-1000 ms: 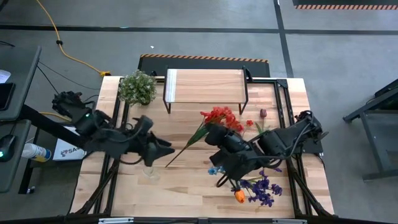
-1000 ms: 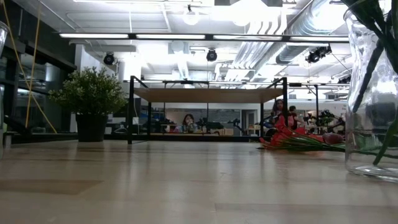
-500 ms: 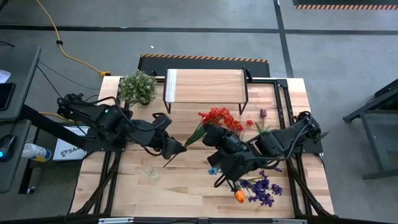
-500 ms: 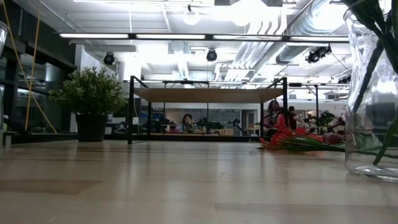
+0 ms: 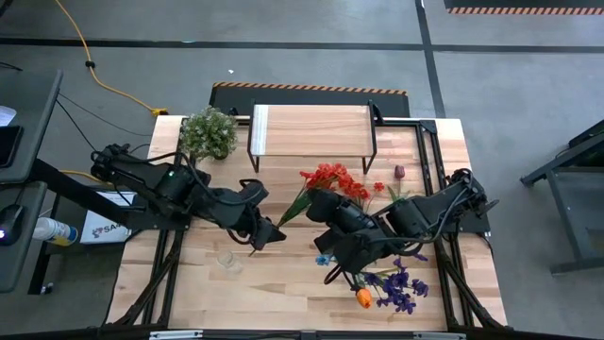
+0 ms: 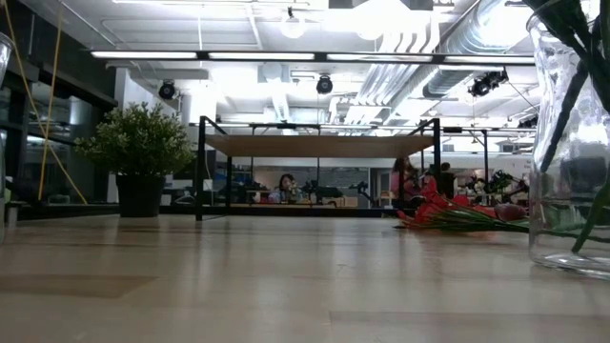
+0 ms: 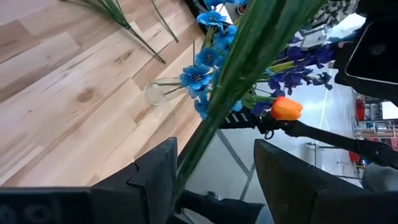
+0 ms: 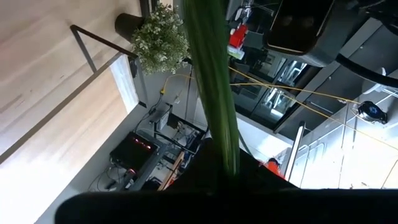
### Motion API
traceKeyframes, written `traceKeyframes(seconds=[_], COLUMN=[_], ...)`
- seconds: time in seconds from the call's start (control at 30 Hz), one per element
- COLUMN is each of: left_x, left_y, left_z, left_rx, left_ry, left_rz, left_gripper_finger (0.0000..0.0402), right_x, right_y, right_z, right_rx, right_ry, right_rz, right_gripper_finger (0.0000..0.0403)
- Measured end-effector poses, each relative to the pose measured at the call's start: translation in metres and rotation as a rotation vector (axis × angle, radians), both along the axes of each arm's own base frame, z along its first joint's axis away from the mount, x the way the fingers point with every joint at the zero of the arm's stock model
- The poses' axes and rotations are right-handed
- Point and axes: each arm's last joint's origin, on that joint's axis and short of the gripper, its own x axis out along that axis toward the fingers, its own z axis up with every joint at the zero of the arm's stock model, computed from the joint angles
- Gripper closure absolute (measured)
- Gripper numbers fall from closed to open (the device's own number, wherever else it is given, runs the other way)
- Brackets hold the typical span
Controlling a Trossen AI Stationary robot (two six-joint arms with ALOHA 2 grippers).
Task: Pick and place flowers into a vace then onto a shelf
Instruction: Put the bottom orange flowers into the left transparent vase
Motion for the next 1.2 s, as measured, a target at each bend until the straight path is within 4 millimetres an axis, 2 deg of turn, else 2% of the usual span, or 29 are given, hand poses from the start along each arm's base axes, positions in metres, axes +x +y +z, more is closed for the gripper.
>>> traceKeyframes(seconds=[0.43,0.63,0.93,1.2], left_x=[0.0026,0.0026,0.0031,0.0026], left_y=[-0.0009,-0.0009,-0.0012,-0.0013], left_z=[-0.0022,-0.0022,-0.0015,-0.0019], left_rx=[0.007,0.007,0.020,0.032], left_ry=[0.008,0.008,-0.004,0.000], left_rz=[0.005,0.005,-0.008,-0.025], left_gripper_finger=[0.0163,0.0220,0.0355,0.0361], right_x=[-0.0010,-0.0011,-0.0012,-0.0011], right_y=[0.0029,0.0028,0.0027,0.0029], right_z=[-0.0002,-0.0001,0.0001,0.0000], right_rx=[0.008,0.009,0.016,0.022], right_ry=[0.004,0.003,0.006,0.009], right_rz=[0.019,0.019,0.027,0.035], right_gripper_finger=[0.0402,0.0402,0.0402,0.0400])
